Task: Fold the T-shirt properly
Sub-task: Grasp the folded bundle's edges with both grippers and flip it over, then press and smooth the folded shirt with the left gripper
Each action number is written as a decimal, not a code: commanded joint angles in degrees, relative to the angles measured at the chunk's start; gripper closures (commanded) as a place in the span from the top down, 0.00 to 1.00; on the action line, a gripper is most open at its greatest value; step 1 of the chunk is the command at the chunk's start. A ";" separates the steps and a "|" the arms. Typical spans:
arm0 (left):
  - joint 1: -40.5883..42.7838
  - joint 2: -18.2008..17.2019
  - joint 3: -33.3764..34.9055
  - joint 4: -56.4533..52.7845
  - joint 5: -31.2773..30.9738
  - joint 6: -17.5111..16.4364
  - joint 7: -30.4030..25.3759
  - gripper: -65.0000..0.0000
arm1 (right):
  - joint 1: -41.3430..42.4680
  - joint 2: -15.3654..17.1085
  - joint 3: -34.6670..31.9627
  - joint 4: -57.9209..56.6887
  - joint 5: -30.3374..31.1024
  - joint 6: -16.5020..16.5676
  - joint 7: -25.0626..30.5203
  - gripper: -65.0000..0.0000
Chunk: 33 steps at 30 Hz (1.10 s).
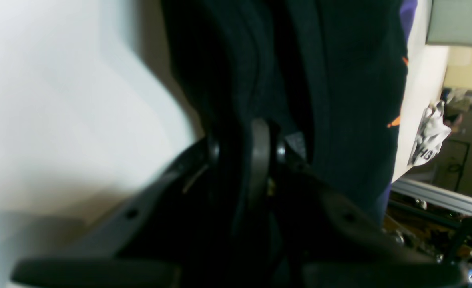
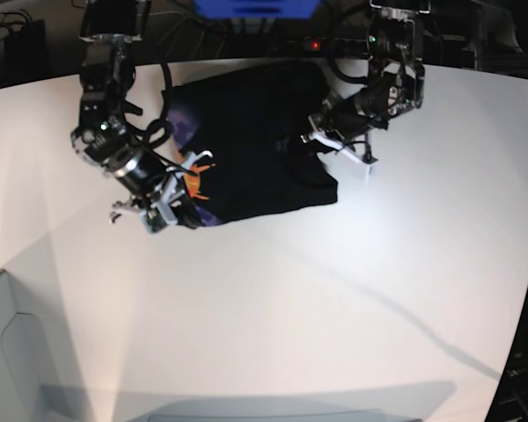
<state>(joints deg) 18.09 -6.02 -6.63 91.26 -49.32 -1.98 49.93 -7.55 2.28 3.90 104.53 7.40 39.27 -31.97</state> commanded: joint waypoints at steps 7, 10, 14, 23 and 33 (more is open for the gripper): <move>-1.43 -0.62 -0.09 -0.14 3.47 1.76 0.22 0.00 | -8.84 0.57 -0.17 2.06 0.91 0.73 1.86 0.00; -1.52 -0.62 -0.09 -0.14 3.47 1.76 0.22 0.00 | -11.83 1.45 -0.17 1.54 0.91 0.73 1.94 0.00; -1.78 -0.62 0.00 -0.14 3.74 1.76 0.22 0.00 | -13.94 2.33 0.01 -2.16 0.91 0.73 5.20 0.00; -5.56 -1.32 0.44 -0.41 4.09 1.76 0.92 0.00 | -13.77 3.83 5.64 0.92 1.00 0.73 8.71 0.00; -24.55 -10.81 22.59 -13.24 4.35 1.67 0.49 0.00 | -8.32 1.80 19.18 4.61 0.91 0.73 8.54 0.00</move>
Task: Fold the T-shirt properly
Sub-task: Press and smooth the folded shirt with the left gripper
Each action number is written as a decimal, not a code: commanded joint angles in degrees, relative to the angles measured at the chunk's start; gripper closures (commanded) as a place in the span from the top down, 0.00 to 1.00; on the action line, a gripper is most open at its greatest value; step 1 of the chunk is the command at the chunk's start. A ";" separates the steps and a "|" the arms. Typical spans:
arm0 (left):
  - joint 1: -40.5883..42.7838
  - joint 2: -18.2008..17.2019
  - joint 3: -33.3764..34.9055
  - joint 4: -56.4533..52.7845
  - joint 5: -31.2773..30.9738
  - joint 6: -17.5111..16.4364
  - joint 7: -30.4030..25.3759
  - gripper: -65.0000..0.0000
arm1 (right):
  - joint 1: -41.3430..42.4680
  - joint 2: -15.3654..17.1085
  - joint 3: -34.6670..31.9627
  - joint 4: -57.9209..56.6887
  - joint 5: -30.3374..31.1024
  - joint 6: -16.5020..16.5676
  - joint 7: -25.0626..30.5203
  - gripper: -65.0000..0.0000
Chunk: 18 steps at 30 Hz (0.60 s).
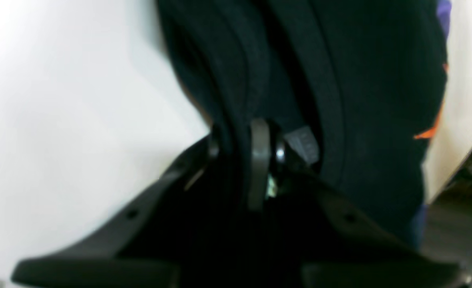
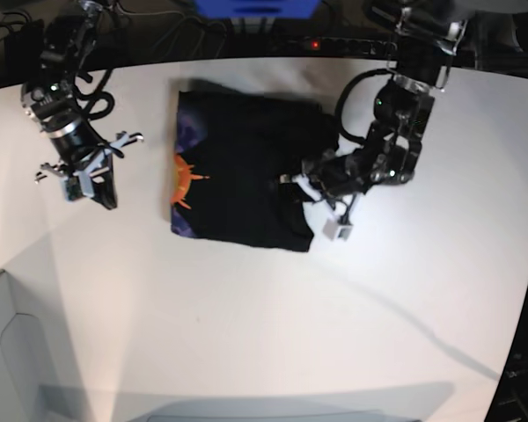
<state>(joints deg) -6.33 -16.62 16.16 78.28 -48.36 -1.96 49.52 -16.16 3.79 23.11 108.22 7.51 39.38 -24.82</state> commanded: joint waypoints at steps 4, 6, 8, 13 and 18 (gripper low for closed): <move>-13.85 -1.44 15.70 -8.96 3.39 1.65 0.64 0.00 | 1.17 0.21 2.86 0.92 0.71 0.62 1.39 0.00; -20.44 -0.92 24.76 -12.48 3.39 1.65 0.55 0.00 | 1.17 -0.32 4.53 0.92 0.62 0.62 1.30 0.00; -26.51 0.58 34.17 -14.68 3.39 1.56 -1.30 0.00 | 1.70 -1.46 7.08 0.92 0.62 0.62 -0.37 0.00; -38.38 5.33 57.81 -17.49 3.39 1.56 -9.12 0.00 | 1.79 -3.04 11.39 1.01 0.62 0.62 -3.62 0.00; -45.06 12.45 68.84 -19.34 5.85 1.56 -15.63 0.00 | 1.53 -4.45 15.44 1.01 0.54 0.62 -3.80 0.00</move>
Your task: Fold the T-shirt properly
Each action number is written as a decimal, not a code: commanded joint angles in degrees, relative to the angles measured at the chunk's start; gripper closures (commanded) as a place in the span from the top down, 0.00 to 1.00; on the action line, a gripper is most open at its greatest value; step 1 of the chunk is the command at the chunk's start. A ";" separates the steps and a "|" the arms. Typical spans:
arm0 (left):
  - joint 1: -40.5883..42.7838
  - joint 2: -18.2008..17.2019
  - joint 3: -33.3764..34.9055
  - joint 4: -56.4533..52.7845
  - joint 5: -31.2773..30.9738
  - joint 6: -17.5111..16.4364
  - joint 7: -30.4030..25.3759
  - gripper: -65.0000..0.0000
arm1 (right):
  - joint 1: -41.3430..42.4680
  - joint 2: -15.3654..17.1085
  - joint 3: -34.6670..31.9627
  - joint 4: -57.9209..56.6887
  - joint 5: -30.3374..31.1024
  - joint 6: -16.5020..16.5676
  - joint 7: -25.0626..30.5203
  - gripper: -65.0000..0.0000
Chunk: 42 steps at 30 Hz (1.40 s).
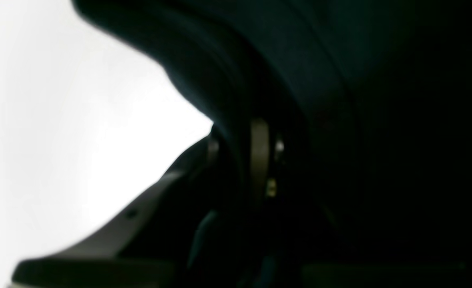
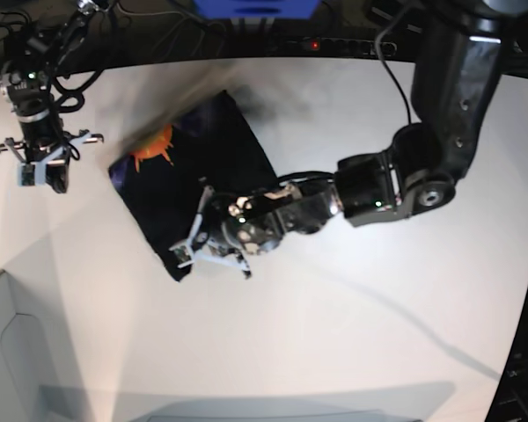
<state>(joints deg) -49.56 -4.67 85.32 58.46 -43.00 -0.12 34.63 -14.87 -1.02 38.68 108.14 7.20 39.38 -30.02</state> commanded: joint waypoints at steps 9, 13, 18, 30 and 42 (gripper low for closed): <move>-1.38 8.75 -0.32 -0.04 17.47 -0.28 -1.18 0.00 | -1.35 -1.05 5.24 1.36 0.84 0.62 1.41 0.00; -0.86 9.19 -0.32 -0.04 20.10 -0.36 1.02 0.09 | -2.23 -1.05 5.94 1.36 0.84 0.62 1.41 0.00; -0.86 10.42 -0.32 0.22 20.45 0.25 5.59 0.44 | -2.49 -1.05 5.85 1.36 0.84 0.62 1.41 0.00; 0.55 6.82 -15.65 7.70 34.26 -0.10 6.03 0.75 | 0.15 -1.05 5.59 0.92 0.84 0.62 -2.29 0.00; 32.37 -17.09 -62.51 37.15 41.55 -0.10 6.03 0.75 | 5.86 0.36 5.59 -13.15 0.84 0.62 -4.84 0.00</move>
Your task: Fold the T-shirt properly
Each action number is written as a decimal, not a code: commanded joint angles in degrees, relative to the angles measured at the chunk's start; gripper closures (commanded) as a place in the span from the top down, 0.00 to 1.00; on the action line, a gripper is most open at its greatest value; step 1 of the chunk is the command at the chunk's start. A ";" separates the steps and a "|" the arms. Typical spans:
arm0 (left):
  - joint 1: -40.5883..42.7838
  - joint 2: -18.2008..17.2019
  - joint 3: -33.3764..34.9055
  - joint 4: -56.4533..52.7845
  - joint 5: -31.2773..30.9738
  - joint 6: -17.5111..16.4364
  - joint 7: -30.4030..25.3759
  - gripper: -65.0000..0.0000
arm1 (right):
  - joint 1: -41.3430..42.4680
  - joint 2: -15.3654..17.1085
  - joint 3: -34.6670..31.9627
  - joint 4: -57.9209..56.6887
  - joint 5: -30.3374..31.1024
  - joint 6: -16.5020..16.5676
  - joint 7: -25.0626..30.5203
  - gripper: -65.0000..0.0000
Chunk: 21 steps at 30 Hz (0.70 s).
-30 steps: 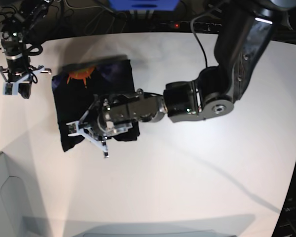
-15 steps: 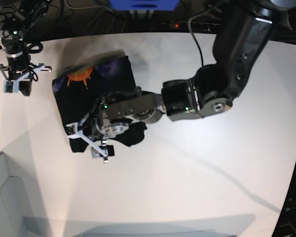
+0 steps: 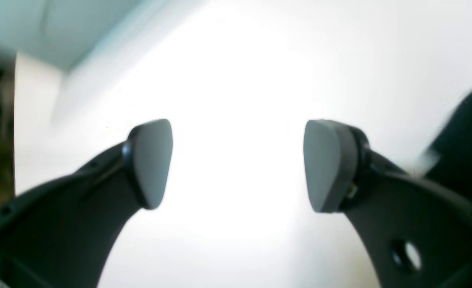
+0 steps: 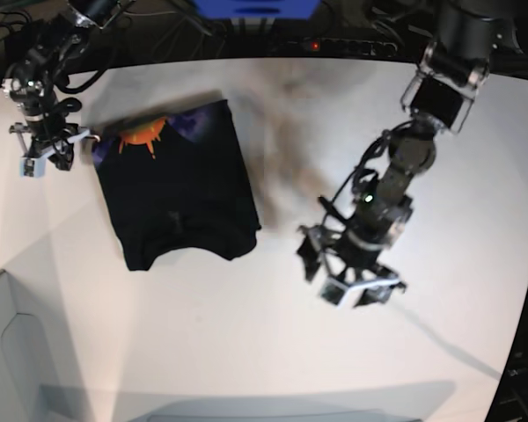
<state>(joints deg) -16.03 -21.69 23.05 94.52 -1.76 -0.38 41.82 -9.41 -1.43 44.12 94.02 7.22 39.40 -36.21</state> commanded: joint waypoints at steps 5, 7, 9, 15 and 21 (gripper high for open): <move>15.02 -0.68 -20.45 5.92 0.13 0.07 -1.16 0.75 | 0.84 0.77 -1.96 -0.44 0.82 0.60 1.35 0.00; 19.50 0.55 -25.91 6.97 0.13 0.07 -1.16 0.75 | -0.39 0.77 -3.46 -0.44 0.91 0.60 1.35 0.00; 23.72 2.22 -31.18 7.59 0.13 0.07 -1.16 0.75 | -1.45 0.68 -5.66 -0.35 0.91 0.60 1.35 0.00; 29.44 4.59 -38.74 8.03 0.05 0.07 -1.16 0.75 | -3.91 0.51 -8.73 0.44 1.08 0.60 1.35 0.00; 32.78 4.86 -38.92 9.79 0.05 0.07 -1.16 0.75 | -7.34 -2.48 -11.02 7.13 1.08 0.60 1.35 0.00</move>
<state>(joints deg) 17.06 -16.21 -15.55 103.13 -2.13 -0.64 41.78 -17.21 -4.36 32.99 99.96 7.40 39.40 -36.42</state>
